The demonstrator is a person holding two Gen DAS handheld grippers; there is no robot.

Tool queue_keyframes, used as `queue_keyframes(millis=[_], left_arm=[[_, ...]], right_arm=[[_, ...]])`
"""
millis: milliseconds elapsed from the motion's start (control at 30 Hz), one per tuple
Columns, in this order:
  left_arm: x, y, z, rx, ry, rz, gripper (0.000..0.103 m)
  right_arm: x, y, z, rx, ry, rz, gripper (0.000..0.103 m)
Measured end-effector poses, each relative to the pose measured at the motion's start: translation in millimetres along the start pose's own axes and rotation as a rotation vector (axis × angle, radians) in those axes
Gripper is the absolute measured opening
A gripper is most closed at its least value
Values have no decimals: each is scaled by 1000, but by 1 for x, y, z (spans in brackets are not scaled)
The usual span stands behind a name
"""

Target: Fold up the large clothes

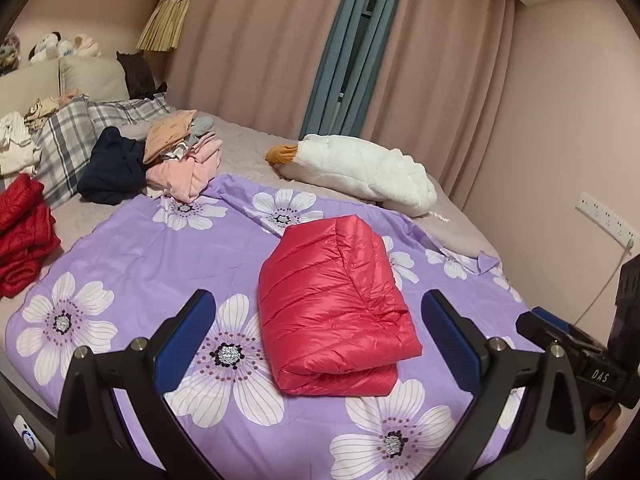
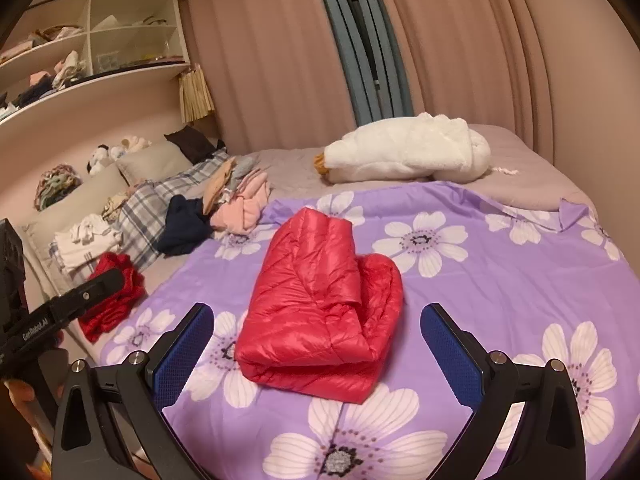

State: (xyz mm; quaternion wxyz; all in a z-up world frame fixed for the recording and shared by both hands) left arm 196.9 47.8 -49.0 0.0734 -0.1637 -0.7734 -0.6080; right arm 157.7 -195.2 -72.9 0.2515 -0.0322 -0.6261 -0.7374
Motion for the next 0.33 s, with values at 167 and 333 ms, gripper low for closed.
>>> queue_keyframes(millis=[167, 333], left_arm=[[1, 0, -6, -2, -54, -18, 103], [5, 5, -7, -8, -53, -61, 103]], right_arm=[[-2, -1, 0, 8, -6, -3, 102], [-4, -3, -1, 9, -8, 4, 102]])
Point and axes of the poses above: each gripper's, at about its wrist camera, not at the fingertips, and x roughly against the way its jaws point, z to its left, y to its top, the point moved 10 cm from there along -x, roughly the way its jaws point, and after that the axes turned 4 degrees about -z, right-handed, at the moved point
